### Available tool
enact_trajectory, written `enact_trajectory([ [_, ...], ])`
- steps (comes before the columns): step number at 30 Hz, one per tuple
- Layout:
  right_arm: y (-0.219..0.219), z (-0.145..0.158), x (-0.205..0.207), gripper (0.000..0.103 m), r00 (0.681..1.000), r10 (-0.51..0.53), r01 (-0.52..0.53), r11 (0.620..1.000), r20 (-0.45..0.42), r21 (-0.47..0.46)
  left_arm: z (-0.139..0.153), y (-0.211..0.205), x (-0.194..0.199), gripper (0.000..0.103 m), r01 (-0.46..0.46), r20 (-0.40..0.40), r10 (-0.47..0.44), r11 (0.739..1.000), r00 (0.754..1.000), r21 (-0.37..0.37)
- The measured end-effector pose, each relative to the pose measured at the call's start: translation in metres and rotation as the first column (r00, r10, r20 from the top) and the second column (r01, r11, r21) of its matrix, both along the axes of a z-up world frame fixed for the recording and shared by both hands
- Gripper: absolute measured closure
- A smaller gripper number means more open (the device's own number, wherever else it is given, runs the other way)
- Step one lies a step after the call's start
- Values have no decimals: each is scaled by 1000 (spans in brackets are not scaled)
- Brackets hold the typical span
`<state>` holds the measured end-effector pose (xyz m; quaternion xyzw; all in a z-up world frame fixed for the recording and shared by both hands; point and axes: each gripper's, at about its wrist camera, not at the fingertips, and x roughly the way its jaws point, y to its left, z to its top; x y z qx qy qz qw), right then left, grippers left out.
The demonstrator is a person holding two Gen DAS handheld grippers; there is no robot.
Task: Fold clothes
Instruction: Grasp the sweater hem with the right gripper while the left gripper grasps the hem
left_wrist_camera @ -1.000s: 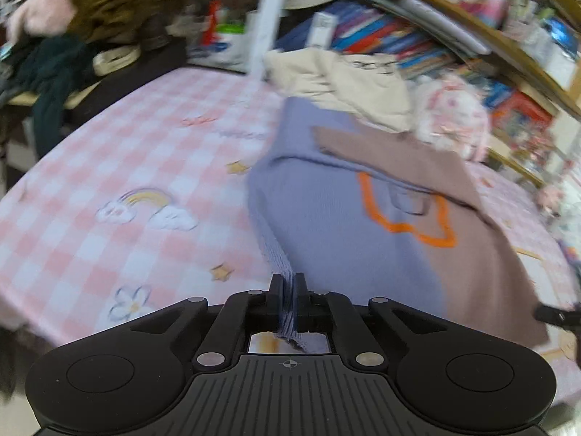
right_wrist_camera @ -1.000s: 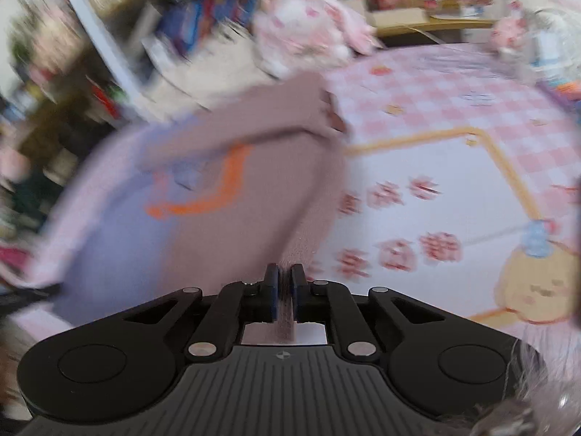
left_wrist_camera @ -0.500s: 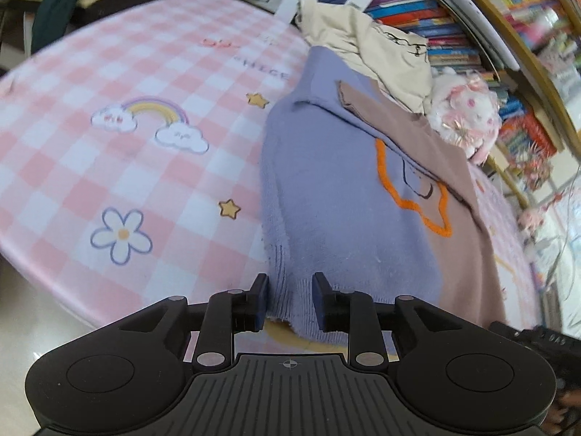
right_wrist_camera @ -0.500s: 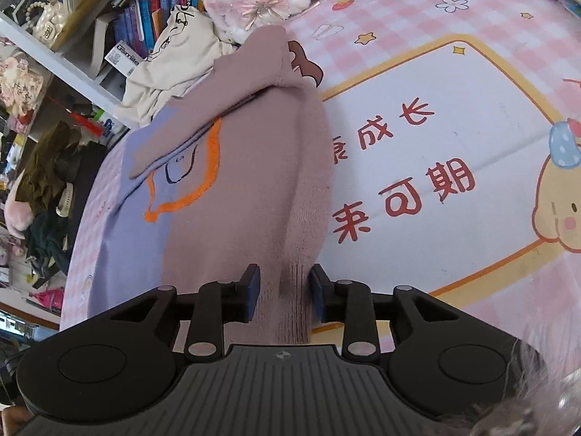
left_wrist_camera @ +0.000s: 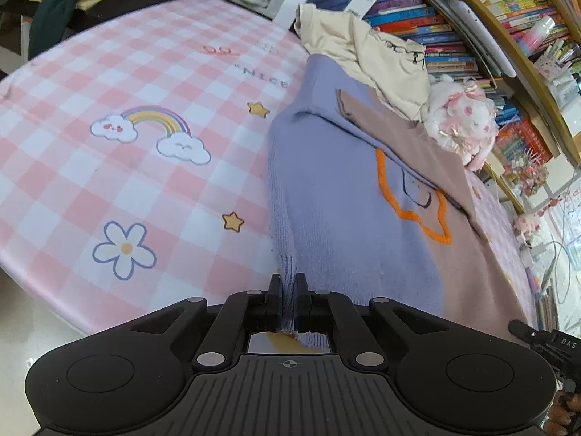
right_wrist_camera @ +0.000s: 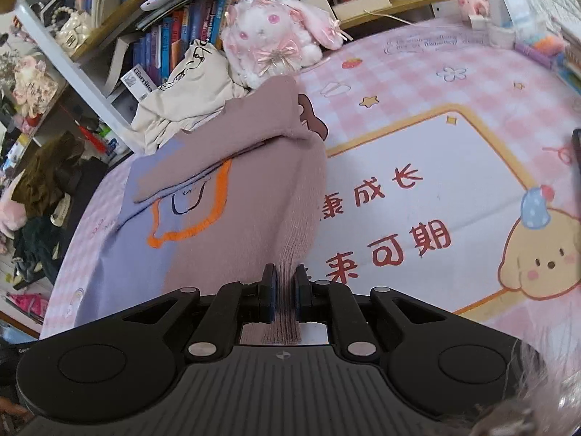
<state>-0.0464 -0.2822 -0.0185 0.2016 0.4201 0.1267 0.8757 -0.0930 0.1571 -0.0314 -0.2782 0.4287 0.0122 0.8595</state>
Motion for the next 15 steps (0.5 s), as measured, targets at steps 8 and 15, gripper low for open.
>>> enact_trajectory([
  [8,-8,-25,5,88,986,-18,34,995,-164,97,-9,11,1,98,21,-27,-24,995,999,-100],
  [15,-9,-28,0,88,985,-10,31,993,-175,116,-13,15,3,97,20,-30,-24,990,999,-140],
])
